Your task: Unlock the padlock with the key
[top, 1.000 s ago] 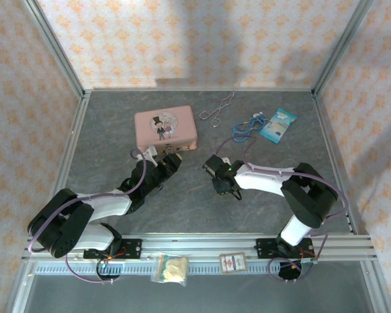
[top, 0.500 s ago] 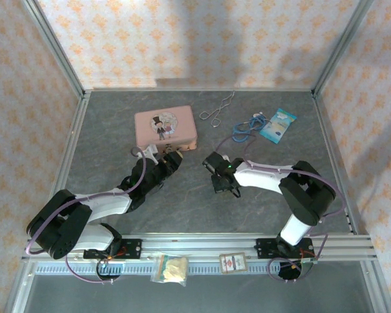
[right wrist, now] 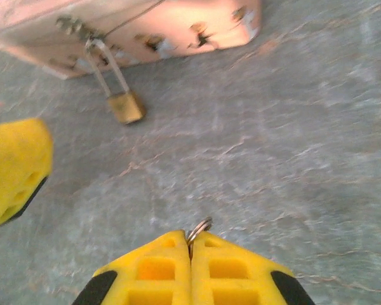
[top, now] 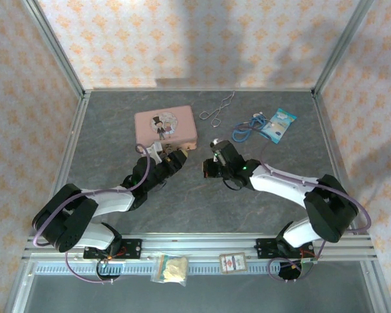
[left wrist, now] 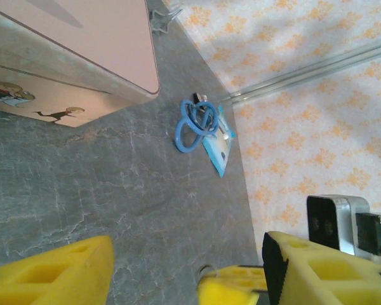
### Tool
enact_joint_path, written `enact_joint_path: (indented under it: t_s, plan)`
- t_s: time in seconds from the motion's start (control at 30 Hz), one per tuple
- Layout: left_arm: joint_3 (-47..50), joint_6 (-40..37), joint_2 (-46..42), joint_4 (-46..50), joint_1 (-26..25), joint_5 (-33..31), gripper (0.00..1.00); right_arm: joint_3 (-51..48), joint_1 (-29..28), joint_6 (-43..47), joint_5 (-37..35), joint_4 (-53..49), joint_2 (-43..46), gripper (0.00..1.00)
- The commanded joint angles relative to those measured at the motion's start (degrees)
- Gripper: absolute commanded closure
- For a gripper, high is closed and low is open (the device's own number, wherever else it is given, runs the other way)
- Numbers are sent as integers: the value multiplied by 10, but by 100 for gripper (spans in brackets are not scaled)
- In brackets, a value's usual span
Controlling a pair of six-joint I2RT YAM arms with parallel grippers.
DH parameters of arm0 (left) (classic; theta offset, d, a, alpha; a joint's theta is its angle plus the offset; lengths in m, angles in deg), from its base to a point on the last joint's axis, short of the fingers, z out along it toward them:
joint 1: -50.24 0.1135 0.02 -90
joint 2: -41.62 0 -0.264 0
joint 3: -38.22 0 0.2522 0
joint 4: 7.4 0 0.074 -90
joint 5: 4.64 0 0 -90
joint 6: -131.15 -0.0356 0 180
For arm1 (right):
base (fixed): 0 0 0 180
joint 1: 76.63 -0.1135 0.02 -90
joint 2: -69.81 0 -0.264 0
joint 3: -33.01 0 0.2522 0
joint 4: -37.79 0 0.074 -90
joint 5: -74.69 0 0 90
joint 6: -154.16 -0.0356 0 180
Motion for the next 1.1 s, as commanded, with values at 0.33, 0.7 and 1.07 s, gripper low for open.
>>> enact_joint_path:
  t_s: [0.33, 0.7, 1.07]
  plan:
    - [1, -7, -4, 0, -4, -3, 38, -43, -17, -4, 21, -6, -61, 90]
    - [-8, -18, -2, 13, -4, -5, 38, -53, -75, -10, -11, -71, -57, 61]
    - [-9, -13, -2, 14, -4, -7, 38, -1, -79, -4, -70, -143, -58, 49]
